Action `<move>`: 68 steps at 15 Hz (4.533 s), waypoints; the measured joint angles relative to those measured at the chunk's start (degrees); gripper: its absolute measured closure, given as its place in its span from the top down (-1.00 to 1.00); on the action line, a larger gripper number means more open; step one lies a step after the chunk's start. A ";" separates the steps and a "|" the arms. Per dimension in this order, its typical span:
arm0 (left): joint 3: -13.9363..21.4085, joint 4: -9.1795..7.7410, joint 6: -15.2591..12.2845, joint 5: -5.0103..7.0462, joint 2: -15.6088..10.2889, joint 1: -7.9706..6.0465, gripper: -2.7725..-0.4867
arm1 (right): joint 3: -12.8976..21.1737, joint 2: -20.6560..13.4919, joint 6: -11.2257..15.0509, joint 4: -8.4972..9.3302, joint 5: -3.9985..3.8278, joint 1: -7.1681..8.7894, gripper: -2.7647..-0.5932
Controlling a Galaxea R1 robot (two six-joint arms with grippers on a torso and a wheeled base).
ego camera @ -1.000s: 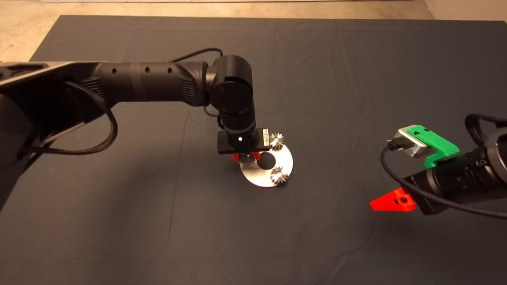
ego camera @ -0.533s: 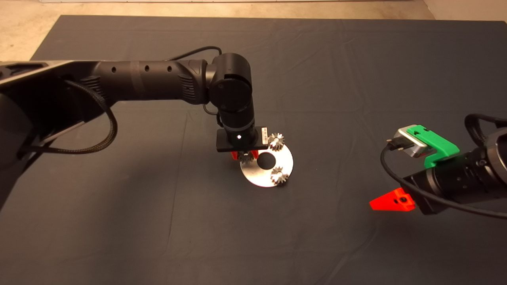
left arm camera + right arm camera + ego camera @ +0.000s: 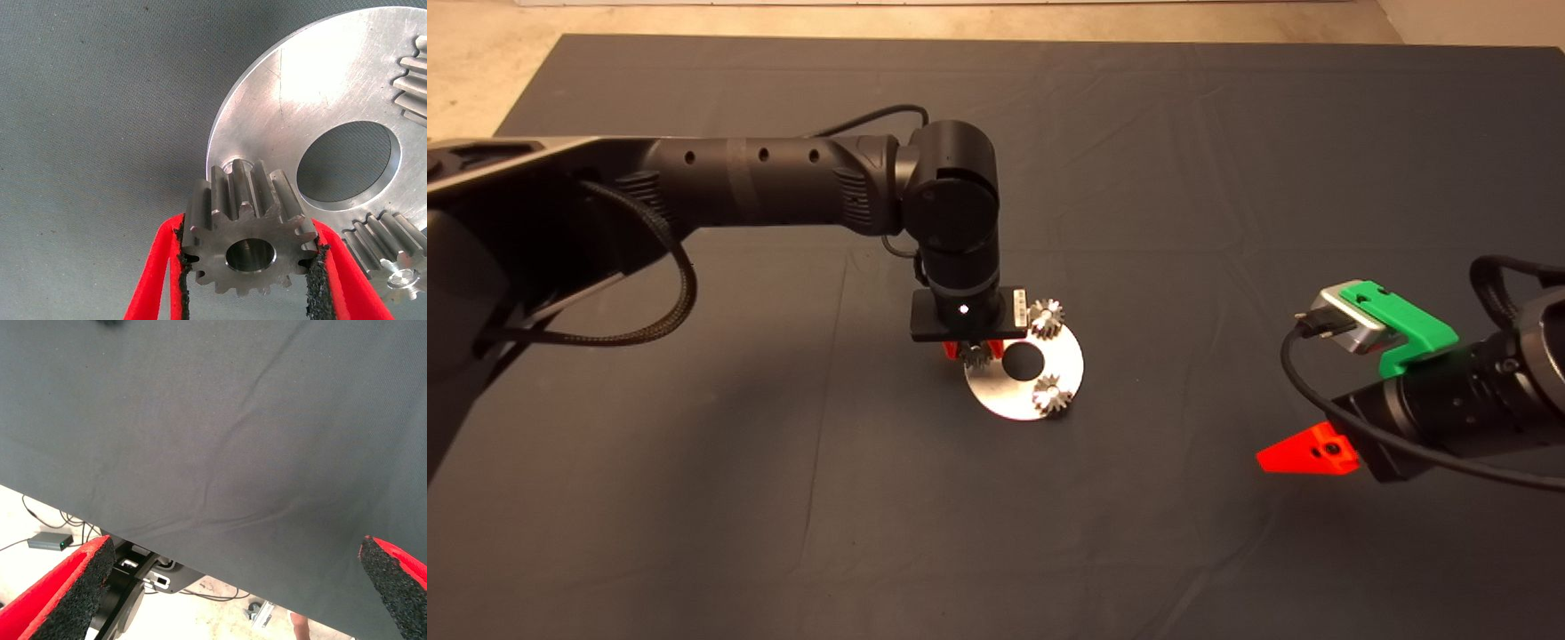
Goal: Install three planetary gears onto the carrier pins
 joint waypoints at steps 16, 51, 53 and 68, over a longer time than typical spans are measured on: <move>0.16 -0.03 0.00 0.00 -0.20 0.00 -0.74 | 0.00 0.00 0.01 0.00 0.02 0.01 0.97; -0.30 -0.01 2.54 -0.95 0.42 0.39 -0.15 | 0.00 0.00 0.02 0.00 0.06 0.00 0.97; -0.30 -0.17 2.57 -0.96 1.29 0.41 -0.15 | 0.00 0.02 0.02 0.00 0.13 0.00 0.97; 11.51 -3.15 2.40 1.88 -7.57 -3.84 0.36 | 0.00 0.00 -0.03 0.02 -0.05 0.00 0.97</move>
